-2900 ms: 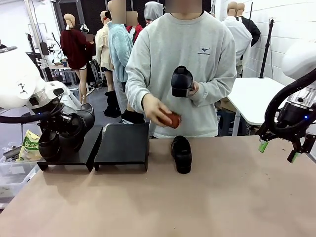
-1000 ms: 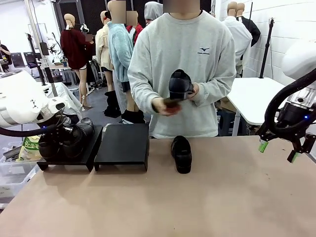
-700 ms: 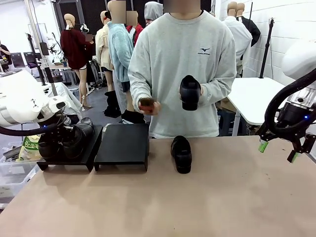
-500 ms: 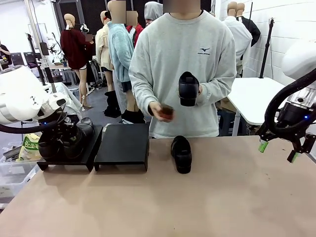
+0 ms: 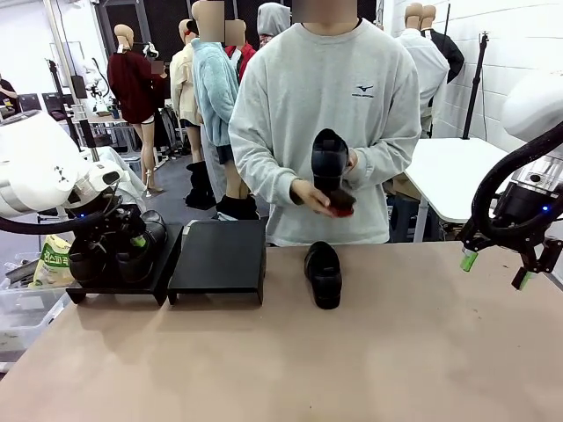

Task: Organize the shoes by placing them on the stand.
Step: Place the Shoe from the middle of the table onto the Shoes Stand, then pick up one Shoe and place it in the middle of the table.

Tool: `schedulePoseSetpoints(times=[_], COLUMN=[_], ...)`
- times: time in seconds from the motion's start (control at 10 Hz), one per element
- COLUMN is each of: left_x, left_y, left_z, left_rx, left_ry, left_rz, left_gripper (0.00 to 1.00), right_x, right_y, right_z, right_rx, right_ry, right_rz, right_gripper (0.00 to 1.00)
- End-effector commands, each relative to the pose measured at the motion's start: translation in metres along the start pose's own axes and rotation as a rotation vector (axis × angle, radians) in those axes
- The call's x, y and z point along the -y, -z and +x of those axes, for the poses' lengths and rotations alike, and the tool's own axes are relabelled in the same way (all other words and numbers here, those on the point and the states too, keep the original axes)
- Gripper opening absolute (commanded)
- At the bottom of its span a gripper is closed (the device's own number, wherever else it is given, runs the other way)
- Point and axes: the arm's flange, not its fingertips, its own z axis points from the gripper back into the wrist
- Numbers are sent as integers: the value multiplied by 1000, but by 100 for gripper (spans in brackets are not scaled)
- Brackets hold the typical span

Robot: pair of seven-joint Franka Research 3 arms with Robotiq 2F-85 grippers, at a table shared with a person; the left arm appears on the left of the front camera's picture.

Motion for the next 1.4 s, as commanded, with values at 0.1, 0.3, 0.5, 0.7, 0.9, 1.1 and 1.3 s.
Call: schedulePoseSetpoints(times=[0.1, 0.3, 0.5, 0.7, 0.9, 1.1, 1.3], left_x=[-2, -2, -2, -2, -2, 0, 26], left_y=[1, 1, 1, 1, 1, 0, -29], left_z=[0, 0, 0, 0, 0, 0, -10], left_rx=[4, 4, 4, 4, 4, -1, 74], left_ry=[-2, -2, -2, -2, -2, -1, 69], left_rz=[2, 2, 2, 2, 2, 0, 13], left_gripper=[100, 100, 100, 100, 100, 100, 100], right_x=[1, 1, 1, 1, 1, 1, 1], right_y=[1, 1, 1, 1, 1, 1, 1], right_z=[-2, -2, -2, -2, -2, -2, -2], right_rx=[1, 1, 1, 1, 1, 1, 1], right_ry=[10, 10, 10, 10, 10, 10, 10], right_rz=[-18, -18, -18, -18, -18, -18, -18], right_gripper=[100, 100, 100, 100, 100, 100, 100])
